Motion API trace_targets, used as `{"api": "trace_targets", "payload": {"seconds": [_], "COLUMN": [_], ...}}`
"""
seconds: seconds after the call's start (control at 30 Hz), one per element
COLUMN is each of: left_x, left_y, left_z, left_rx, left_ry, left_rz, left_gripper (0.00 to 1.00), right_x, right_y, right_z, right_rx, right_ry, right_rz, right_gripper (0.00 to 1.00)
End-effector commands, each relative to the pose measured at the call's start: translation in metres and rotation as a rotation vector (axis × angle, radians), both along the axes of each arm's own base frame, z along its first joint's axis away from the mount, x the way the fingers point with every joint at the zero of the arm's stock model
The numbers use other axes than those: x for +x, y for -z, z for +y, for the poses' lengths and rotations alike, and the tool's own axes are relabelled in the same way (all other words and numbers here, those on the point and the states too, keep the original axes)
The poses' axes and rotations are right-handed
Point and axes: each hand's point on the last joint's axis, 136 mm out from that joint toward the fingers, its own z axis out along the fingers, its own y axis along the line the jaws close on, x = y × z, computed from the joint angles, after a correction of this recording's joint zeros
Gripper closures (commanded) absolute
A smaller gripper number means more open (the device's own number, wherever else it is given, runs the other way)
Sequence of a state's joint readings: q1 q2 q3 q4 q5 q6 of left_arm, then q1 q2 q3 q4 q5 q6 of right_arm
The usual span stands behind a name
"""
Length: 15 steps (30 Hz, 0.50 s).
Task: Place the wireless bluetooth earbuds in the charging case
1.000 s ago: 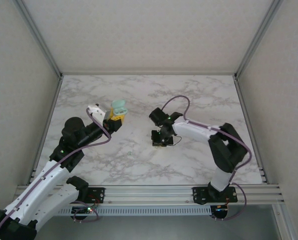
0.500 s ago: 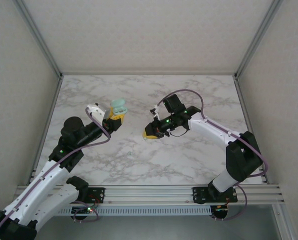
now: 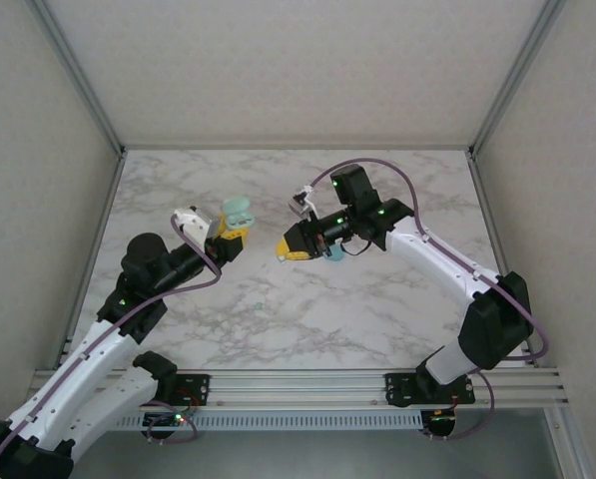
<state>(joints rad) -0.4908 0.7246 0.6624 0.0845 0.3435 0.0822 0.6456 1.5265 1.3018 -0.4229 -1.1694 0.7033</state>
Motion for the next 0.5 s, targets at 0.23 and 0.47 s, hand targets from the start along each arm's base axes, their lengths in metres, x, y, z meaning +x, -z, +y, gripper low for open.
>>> {"api": "trace_targets", "payload": {"seconds": [0.23, 0.47], "left_x": [-0.004, 0.000], "left_y": [-0.022, -0.021], "left_z": [-0.002, -0.008], "left_rx": [-0.021, -0.020], "left_ry": [0.025, 0.050], "left_rz": [-0.052, -0.033], "left_gripper": [0.74, 0.74], "right_x": [0.023, 0.033], "right_y": [0.008, 0.003], "right_z": [-0.005, -0.013], "right_rx": [-0.076, -0.069], "right_ry": [0.179, 0.234], "right_rz": [-0.018, -0.026], "right_gripper": [0.85, 0.85]}}
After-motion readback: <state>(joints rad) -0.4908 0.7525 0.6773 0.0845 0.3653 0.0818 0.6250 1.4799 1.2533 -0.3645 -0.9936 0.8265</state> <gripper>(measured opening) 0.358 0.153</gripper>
